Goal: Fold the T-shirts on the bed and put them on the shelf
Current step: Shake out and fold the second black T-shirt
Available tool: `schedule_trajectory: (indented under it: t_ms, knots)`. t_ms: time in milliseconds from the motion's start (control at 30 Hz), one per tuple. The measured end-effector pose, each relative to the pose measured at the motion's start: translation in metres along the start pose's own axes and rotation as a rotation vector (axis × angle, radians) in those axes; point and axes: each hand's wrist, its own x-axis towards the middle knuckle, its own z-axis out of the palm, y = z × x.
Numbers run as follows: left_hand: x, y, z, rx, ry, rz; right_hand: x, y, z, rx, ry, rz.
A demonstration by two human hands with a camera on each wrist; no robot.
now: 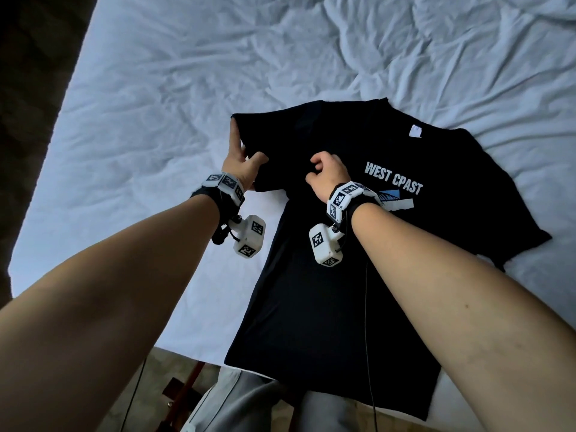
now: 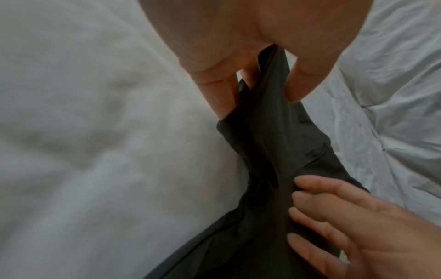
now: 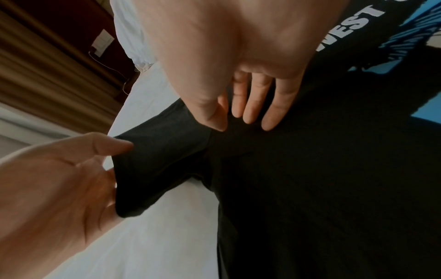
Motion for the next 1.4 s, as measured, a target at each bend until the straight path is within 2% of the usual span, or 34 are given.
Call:
schedule_trajectory:
  t_ms: [167,300,467,567,667,767,833,933,1000,1100,1233,1300,1400]
  knots:
    - [0.005,0.007,0.002,0.066,-0.035,0.044,0.001,0.0,0.0,-0.005,-0.02,0.004]
    - [0.011,-0.003,-0.003,0.106,-0.011,-0.006,0.002,-0.001,-0.001,-0.004,-0.029,0.01]
    - [0.028,-0.013,-0.008,0.138,0.14,-0.026,0.001,-0.003,0.0,-0.03,-0.031,0.012]
    - [0.033,-0.011,-0.016,0.215,0.249,-0.132,0.0,-0.003,-0.001,-0.01,-0.027,0.021]
    - [0.05,-0.018,-0.017,0.118,0.236,-0.233,-0.001,-0.003,-0.002,0.019,-0.031,0.028]
    - [0.061,-0.015,-0.014,0.155,0.232,-0.276,-0.001,-0.001,-0.004,0.037,-0.038,0.032]
    - [0.052,0.0,-0.013,0.175,0.18,-0.322,0.0,0.002,-0.004,0.057,-0.036,0.046]
    - [0.054,0.008,-0.013,0.052,0.109,-0.377,0.001,0.005,-0.003,0.098,-0.031,0.061]
    - [0.056,0.009,-0.014,0.0,0.101,-0.346,0.003,0.006,-0.003,0.122,-0.035,0.064]
    - [0.052,0.014,-0.008,-0.158,0.114,-0.205,0.006,0.007,-0.004,0.182,-0.056,0.097]
    - [0.039,0.023,0.007,-0.045,0.07,-0.012,0.005,0.0,-0.006,0.35,-0.058,0.189]
    - [0.032,0.026,0.012,0.0,0.06,0.051,0.0,-0.006,-0.01,0.5,-0.079,0.219]
    - [0.018,0.03,0.023,0.006,0.013,0.146,-0.012,-0.023,-0.023,0.88,-0.183,0.275]
